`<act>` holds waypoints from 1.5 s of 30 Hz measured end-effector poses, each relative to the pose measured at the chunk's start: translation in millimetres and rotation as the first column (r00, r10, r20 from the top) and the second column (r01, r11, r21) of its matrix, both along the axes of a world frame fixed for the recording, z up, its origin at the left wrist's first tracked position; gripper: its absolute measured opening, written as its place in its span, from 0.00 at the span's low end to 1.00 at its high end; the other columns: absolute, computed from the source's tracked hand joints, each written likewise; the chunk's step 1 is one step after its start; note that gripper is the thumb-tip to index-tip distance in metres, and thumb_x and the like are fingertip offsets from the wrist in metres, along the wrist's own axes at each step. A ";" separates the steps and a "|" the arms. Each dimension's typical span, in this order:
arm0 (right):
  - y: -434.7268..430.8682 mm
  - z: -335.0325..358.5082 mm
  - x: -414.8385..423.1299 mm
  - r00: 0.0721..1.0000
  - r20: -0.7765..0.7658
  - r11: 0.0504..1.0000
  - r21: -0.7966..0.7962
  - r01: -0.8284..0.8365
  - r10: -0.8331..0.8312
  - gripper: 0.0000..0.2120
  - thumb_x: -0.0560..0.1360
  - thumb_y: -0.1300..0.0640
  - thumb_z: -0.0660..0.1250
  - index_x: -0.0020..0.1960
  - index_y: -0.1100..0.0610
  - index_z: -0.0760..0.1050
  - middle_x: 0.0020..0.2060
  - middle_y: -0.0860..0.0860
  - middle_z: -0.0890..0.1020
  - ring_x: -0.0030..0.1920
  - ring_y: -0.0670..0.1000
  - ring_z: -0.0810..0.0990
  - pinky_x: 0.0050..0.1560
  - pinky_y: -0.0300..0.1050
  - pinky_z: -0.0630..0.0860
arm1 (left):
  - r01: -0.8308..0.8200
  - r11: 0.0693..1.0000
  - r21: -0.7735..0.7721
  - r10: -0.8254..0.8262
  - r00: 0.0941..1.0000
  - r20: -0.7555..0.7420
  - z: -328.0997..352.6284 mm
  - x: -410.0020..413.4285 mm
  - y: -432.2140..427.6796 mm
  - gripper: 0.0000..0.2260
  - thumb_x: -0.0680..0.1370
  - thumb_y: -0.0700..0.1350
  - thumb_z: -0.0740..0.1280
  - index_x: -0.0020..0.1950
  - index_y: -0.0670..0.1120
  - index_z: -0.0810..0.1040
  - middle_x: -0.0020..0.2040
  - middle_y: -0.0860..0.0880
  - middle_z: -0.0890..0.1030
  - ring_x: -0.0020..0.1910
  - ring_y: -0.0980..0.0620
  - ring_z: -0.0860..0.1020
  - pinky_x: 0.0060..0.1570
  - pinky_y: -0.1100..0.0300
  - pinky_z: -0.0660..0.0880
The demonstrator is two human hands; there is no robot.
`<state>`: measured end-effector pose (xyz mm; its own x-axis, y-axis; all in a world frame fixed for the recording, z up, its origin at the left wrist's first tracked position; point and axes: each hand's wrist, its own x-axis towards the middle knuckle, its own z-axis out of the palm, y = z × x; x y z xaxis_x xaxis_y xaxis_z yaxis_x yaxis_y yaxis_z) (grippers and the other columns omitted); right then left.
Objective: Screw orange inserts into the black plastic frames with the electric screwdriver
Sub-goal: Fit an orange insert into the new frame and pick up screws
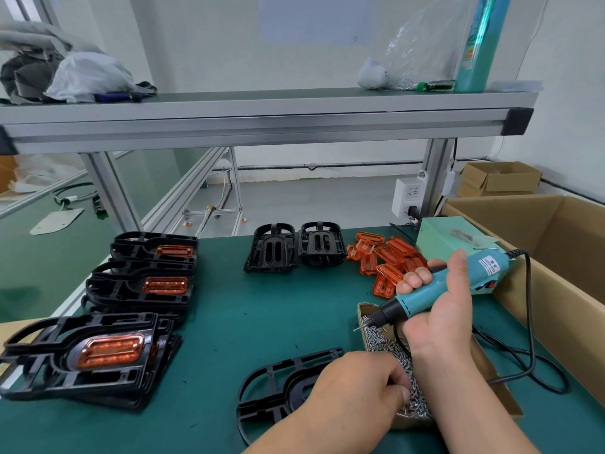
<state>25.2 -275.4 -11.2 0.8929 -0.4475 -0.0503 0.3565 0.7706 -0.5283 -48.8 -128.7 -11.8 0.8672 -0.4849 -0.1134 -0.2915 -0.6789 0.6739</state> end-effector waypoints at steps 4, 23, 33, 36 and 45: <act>-0.9 0.4 1.0 1.000 -0.002 1.000 0.019 0.002 -0.002 0.18 0.80 0.39 0.71 0.45 0.53 0.74 0.33 0.48 0.71 0.31 0.47 0.71 0.32 0.40 0.72 | -0.051 0.996 -0.076 0.048 0.998 -0.034 -4.8 -1.6 -0.7 0.03 0.79 0.51 0.68 0.50 0.60 0.80 0.40 0.61 0.78 0.41 0.61 0.74 0.40 0.65 0.69; -5.6 -1.0 2.3 0.998 -0.021 0.996 0.068 0.059 -0.057 0.19 0.80 0.39 0.71 0.45 0.53 0.74 0.32 0.47 0.72 0.31 0.46 0.71 0.32 0.40 0.72 | -0.511 0.518 -0.686 -0.223 0.694 -0.685 1.2 0.3 17.5 0.04 0.81 0.37 0.71 0.55 0.39 0.81 0.45 0.41 0.83 0.44 0.47 0.87 0.33 0.62 0.81; -7.3 -3.0 4.8 0.998 -0.033 0.995 0.081 0.064 -0.061 0.19 0.80 0.39 0.71 0.45 0.53 0.74 0.32 0.47 0.72 0.30 0.47 0.72 0.31 0.40 0.73 | -0.681 0.236 -0.693 -0.456 0.552 -0.698 5.5 5.3 29.9 0.09 0.81 0.32 0.66 0.61 0.34 0.76 0.47 0.35 0.80 0.41 0.45 0.84 0.41 0.58 0.84; -7.0 -2.8 5.6 0.998 -0.026 0.995 0.075 0.059 -0.058 0.19 0.81 0.39 0.71 0.44 0.53 0.74 0.32 0.47 0.72 0.30 0.47 0.71 0.31 0.40 0.73 | -0.682 0.244 -0.689 -0.450 0.550 -0.704 5.1 6.0 30.6 0.07 0.81 0.33 0.66 0.58 0.34 0.77 0.48 0.35 0.80 0.43 0.45 0.84 0.40 0.59 0.83; -6.3 -3.6 5.3 0.998 -0.022 0.996 0.071 0.054 -0.053 0.19 0.80 0.39 0.72 0.45 0.53 0.75 0.33 0.48 0.73 0.31 0.47 0.72 0.32 0.41 0.73 | -0.606 0.330 -0.724 -0.376 0.619 -0.690 3.1 11.6 37.8 0.03 0.82 0.37 0.67 0.56 0.39 0.78 0.45 0.43 0.77 0.36 0.53 0.71 0.30 0.65 0.67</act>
<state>30.5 -281.6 -14.9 0.8662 -0.4894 -0.1012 0.3884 0.7866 -0.4799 -37.2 -90.9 -8.7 0.7737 -0.5844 -0.2446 0.5679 0.4688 0.6765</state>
